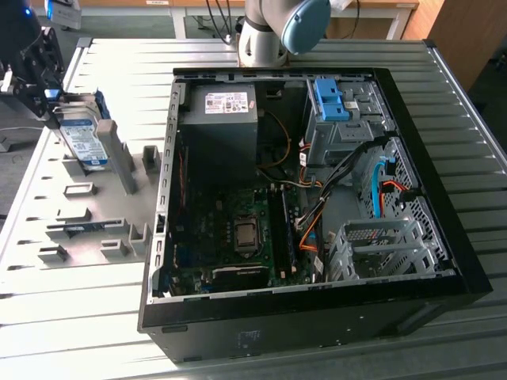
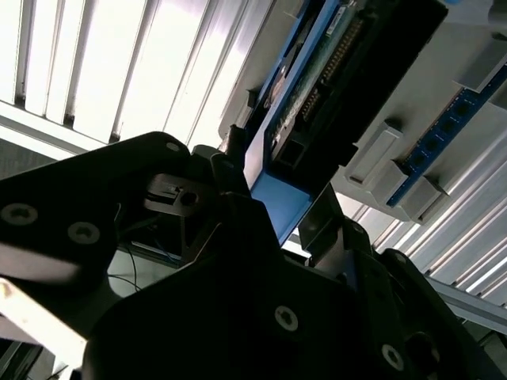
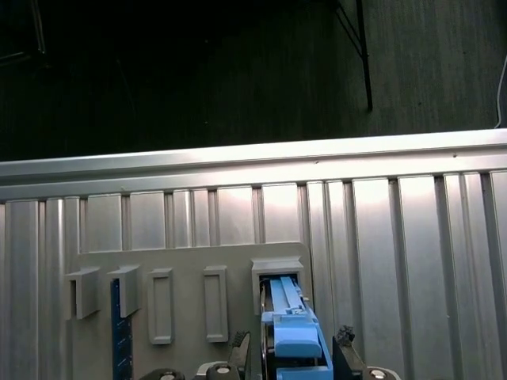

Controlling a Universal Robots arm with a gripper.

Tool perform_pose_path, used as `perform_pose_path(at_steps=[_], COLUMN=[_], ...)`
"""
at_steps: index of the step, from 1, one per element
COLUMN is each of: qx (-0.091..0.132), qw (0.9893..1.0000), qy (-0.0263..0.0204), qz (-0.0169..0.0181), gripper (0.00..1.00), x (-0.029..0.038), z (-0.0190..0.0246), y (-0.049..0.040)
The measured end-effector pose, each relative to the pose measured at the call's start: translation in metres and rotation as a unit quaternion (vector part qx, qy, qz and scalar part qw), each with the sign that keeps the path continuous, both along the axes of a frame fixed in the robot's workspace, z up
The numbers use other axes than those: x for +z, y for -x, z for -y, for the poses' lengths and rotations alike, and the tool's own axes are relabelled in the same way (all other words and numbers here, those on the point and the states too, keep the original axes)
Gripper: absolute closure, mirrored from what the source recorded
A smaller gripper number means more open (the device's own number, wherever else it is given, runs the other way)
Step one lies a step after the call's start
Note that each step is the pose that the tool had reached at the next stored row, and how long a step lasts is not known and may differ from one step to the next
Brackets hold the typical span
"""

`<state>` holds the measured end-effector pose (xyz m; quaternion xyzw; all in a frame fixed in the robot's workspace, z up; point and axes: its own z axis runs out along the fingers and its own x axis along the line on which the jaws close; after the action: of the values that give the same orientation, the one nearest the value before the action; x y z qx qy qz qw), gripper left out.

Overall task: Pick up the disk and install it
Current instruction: 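Pick up the disk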

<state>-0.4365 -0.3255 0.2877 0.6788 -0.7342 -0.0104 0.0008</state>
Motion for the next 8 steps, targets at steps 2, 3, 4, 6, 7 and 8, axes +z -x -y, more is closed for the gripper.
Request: perform_pose_path(at_steps=[2, 3, 4, 6, 7, 8], qx=[0.0, 0.0, 0.0, 0.0, 0.0, 0.0], qw=[1.0, 1.0, 1.0, 1.0, 1.0, 1.0], qy=[0.0, 0.0, 0.0, 0.0001, 0.0003, 0.0005], qz=[-0.0001, 0.0, 0.0, 0.0001, 0.0001, 0.0001], gripper=[0.49, 0.49, 0.49, 0.56, 0.56, 0.56], x=[0.0, -0.0002, -0.0003, -0.0003, -0.0004, -0.0004], z=[0.0, 0.0, 0.0, 0.0, 0.0, 0.0], y=[0.0, 0.0, 0.0, 0.0, -0.0001, 0.0])
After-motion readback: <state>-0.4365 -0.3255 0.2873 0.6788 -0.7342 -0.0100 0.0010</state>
